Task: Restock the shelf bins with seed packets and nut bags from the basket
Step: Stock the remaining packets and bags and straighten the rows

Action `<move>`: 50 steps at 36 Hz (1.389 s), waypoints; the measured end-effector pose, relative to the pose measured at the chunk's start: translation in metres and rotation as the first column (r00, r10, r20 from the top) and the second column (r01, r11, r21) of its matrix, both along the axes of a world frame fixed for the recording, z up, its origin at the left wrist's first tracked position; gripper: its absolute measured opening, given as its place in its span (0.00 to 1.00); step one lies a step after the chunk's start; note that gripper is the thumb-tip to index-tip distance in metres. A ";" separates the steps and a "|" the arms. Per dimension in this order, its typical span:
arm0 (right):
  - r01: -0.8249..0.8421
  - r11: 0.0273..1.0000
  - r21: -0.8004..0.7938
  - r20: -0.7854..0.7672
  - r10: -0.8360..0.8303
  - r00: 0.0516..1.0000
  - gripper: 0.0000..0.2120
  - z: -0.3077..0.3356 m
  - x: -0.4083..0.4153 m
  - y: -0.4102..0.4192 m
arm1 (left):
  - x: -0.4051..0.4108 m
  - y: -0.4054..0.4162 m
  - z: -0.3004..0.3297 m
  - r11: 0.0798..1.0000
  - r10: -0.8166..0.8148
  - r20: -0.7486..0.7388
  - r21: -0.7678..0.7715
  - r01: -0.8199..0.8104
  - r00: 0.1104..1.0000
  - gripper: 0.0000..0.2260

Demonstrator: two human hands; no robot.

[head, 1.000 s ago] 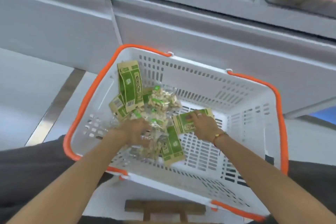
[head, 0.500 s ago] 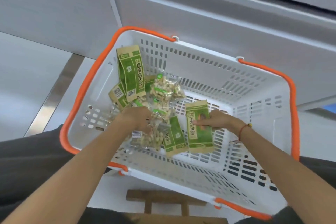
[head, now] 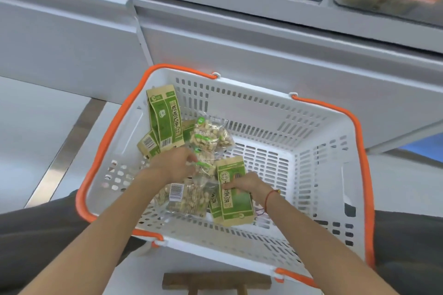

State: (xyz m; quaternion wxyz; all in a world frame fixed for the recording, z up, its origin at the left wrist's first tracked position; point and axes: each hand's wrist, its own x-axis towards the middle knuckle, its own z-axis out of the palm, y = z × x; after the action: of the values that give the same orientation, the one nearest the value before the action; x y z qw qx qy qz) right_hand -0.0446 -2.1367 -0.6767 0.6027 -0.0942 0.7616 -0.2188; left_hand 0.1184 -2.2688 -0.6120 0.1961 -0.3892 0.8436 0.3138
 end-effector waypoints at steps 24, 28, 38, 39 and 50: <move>0.405 0.822 -0.401 0.276 -0.313 0.909 0.09 0.210 -0.109 -0.005 | -0.068 0.006 0.094 0.898 -0.306 -0.726 -0.434 -0.067 0.616 0.15; 0.363 0.805 -0.469 0.278 -0.256 0.926 0.09 0.233 -0.116 -0.002 | -0.065 0.004 0.096 0.975 0.204 -0.624 0.201 -0.098 0.754 0.15; -0.050 0.671 -0.739 -0.287 -0.246 0.926 0.05 0.245 -0.066 -0.016 | -0.079 0.005 0.117 0.639 0.651 -0.439 0.758 -0.134 0.619 0.21; -0.037 0.622 -0.782 -0.288 -0.308 0.906 0.05 0.247 -0.063 -0.018 | -0.084 0.008 0.123 0.646 0.654 -0.468 0.754 -0.117 0.594 0.21; -0.432 0.406 -0.805 -0.592 -0.506 0.628 0.31 0.330 -0.069 -0.038 | -0.108 0.003 0.232 0.874 0.461 -0.842 0.485 0.018 0.280 0.19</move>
State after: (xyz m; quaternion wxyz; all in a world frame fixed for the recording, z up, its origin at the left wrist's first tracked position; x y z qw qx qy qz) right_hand -0.1135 -2.1743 -0.3467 0.0486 -0.4707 0.6906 -0.5469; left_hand 0.0104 -2.2657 -0.3796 -0.3050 -0.1988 0.6460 0.6709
